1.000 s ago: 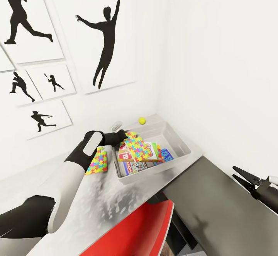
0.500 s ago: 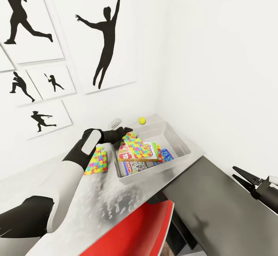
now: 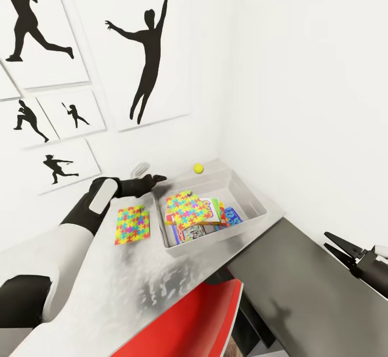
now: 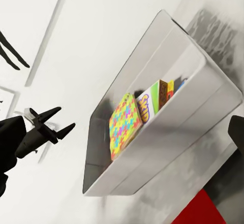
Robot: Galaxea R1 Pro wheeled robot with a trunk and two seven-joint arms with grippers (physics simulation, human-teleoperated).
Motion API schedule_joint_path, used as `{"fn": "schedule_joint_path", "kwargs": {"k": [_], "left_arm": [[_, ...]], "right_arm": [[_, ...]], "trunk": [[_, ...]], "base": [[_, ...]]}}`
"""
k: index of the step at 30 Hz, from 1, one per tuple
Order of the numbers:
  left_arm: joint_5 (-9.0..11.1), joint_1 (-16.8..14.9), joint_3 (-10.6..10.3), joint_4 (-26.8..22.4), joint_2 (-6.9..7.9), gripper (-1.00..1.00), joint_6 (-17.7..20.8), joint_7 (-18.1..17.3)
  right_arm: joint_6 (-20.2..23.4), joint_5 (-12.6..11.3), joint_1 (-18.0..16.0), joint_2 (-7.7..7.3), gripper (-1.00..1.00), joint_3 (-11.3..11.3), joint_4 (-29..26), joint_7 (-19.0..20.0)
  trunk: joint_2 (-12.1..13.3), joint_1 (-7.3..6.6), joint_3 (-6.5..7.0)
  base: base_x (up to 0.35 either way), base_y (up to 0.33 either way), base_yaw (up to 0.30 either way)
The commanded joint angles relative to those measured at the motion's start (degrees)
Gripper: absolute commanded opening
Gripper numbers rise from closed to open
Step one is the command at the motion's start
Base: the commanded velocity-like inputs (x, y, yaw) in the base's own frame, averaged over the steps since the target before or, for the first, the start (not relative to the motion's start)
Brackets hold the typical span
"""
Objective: Put all the toys in the child's room - the three board games (two on the bed and one on the table), the two jigsaw puzzles on the table, and the tennis ball on the table - inside the toy box on the table in the child's room.
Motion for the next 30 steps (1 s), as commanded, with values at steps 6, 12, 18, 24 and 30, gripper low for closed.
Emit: {"fn": "schedule_joint_path", "kwargs": {"k": [6, 12, 18, 24, 30], "left_arm": [[0.19, 0.14, 0.11, -6.81, 7.04, 1.00, 5.92, -5.69], [0.38, 0.80, 0.14, -8.95, 15.06, 1.00, 9.08, -10.56], [0.28, 8.54, 0.19, -8.98, 26.73, 1.00, 11.09, -28.82], [-0.28, 21.08, 0.15, -7.69, 36.12, 1.00, 6.59, -55.84], [-0.52, 25.60, 0.19, -7.02, 37.64, 1.00, 0.99, -65.31]], "right_arm": [[0.23, 0.38, -0.06, 0.04, 1.00, 0.00, -0.01, 0.35], [0.23, 0.41, -0.06, 0.04, 1.00, -0.10, -0.01, 0.78], [0.19, 0.47, 0.00, 0.12, 1.00, -0.18, -0.01, 1.67], [-0.64, 0.50, -0.03, 0.13, 1.00, -0.20, -0.01, 4.89], [-6.06, 0.50, -0.19, 0.13, 1.00, 0.16, -0.01, 7.91]], "trunk": [[-0.11, 0.03, -0.11], [-0.11, 0.03, -0.11], [-0.11, 0.03, -0.05], [-0.11, 0.03, 0.42], [-0.11, 0.03, 0.98]], "base": [[0.000, 0.000, 0.000], [0.000, 0.000, 0.000], [0.000, 0.000, 0.000], [0.000, 0.000, 0.000], [-0.142, 0.000, 0.000]]}}
